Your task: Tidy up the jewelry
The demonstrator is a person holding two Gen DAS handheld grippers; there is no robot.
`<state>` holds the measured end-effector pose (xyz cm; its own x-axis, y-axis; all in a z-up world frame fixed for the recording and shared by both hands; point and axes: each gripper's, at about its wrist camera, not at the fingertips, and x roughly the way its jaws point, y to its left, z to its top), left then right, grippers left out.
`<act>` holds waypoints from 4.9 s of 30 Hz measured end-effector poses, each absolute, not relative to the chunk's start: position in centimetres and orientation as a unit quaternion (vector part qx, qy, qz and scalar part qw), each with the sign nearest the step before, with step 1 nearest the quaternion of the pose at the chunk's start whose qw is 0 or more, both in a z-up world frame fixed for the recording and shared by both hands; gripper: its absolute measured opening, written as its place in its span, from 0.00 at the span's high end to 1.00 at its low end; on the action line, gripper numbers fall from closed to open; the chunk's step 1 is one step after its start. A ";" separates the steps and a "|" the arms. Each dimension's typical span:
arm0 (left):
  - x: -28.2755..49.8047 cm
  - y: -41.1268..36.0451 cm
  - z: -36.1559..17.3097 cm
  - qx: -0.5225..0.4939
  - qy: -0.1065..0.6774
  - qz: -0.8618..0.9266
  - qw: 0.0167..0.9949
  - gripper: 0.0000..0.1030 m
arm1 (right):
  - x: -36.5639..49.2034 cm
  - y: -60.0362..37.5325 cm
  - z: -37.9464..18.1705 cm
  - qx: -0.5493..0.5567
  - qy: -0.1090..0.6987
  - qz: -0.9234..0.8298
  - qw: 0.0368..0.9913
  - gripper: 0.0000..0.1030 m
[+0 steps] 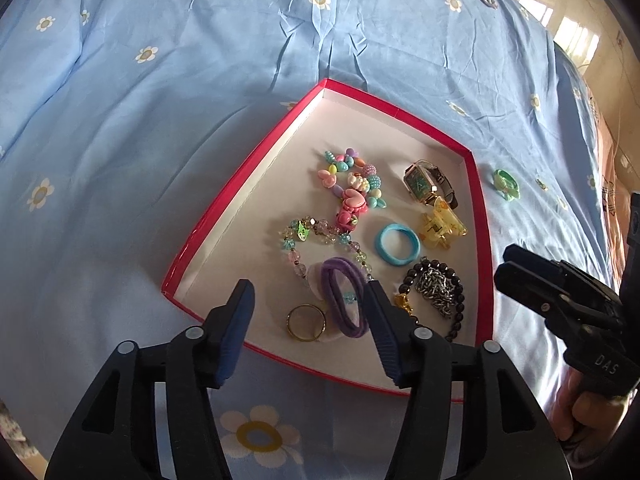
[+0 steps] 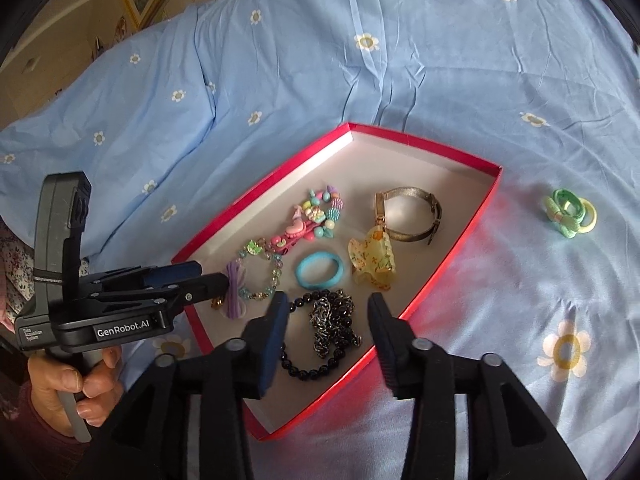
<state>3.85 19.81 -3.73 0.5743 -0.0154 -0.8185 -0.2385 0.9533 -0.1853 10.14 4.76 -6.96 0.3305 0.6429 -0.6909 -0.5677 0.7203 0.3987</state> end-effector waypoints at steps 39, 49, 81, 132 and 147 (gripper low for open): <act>-3.1 17.7 0.0 -0.130 0.410 0.122 0.895 0.08 | 5.1 0.4 -5.2 0.063 0.402 0.370 0.835 0.20; -4.4 16.1 2.7 -0.076 0.351 0.160 0.919 0.00 | 3.4 -0.8 0.5 0.001 0.302 0.380 0.874 0.00; -6.2 13.3 -1.5 -0.026 0.366 0.195 0.910 0.00 | 2.5 -0.8 -6.8 0.016 0.358 0.347 0.867 0.00; -7.2 12.3 -0.2 -0.021 0.345 0.180 0.921 0.00 | 0.8 -0.4 -5.0 0.005 0.335 0.349 0.875 0.00; -7.1 12.2 0.1 -0.022 0.346 0.175 0.921 0.00 | 0.6 -0.3 -4.2 0.006 0.331 0.353 0.875 0.00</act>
<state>-7.10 12.24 0.12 0.6990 0.3076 -0.6456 -0.3382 0.9376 0.0806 0.60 -0.32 -4.23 0.5320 0.6213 -0.5753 -0.6135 0.7511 0.2437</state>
